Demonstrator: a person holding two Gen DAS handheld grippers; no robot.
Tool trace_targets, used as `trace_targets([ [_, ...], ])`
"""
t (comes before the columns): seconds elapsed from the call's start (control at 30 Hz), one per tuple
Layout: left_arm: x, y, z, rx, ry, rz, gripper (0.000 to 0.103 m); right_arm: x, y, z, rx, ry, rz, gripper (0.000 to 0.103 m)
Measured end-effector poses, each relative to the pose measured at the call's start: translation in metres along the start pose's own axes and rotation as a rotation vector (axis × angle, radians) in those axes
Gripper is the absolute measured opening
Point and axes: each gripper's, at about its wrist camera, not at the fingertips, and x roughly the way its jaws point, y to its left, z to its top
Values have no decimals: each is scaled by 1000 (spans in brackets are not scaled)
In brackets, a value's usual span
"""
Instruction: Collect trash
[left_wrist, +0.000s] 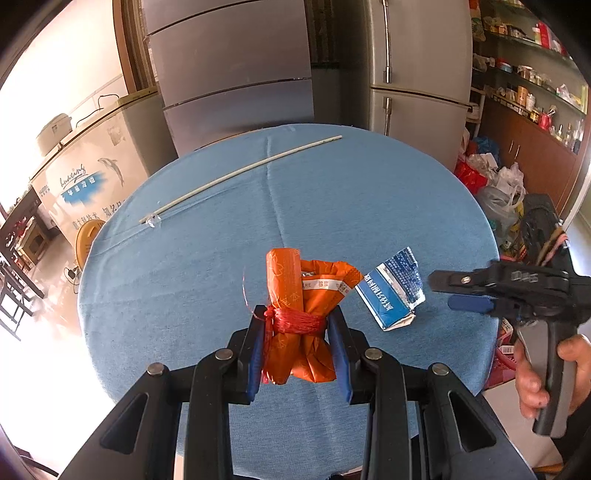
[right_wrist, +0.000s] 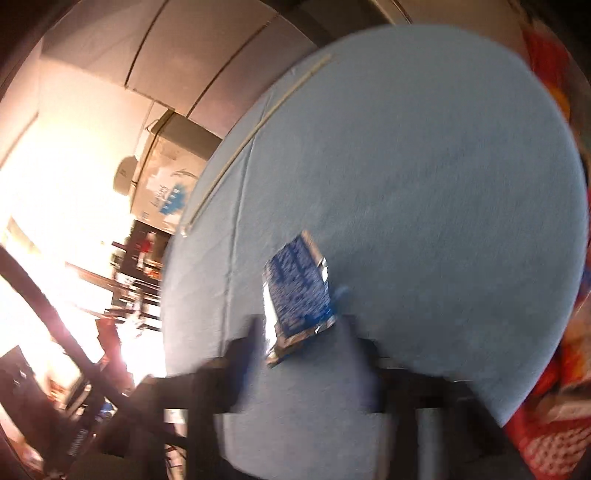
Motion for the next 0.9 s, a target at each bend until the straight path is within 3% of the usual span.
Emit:
trace_targets([
  [0.1, 2, 2, -1, -10, 5, -6, 34, 4, -3, -7, 75, 16, 82, 88],
  [0.23, 3, 3, -2, -16, 4, -13, 34, 20, 5, -5, 96, 47, 81, 88],
  [0.4, 1, 9, -2, -25, 1, -11, 34, 50, 20, 19, 135, 84, 2, 88],
  [0.47, 2, 13, -3, -33, 3, -14, 34, 58, 27, 35, 141, 60, -41, 88],
  [0.53, 4, 18, -4, -39, 4, -12, 34, 67, 37, 50, 118, 35, -95, 88],
  [0.67, 4, 31, -5, -71, 8, -7, 34, 88, 56, 66, 87, 77, -162, 88],
  [0.8, 2, 37, -6, -82, -2, 0, 34, 70, 60, 62, 116, 30, -242, 88],
  [0.9, 0, 33, -7, -86, -3, -12, 34, 55, 52, 51, 179, 37, -218, 88],
])
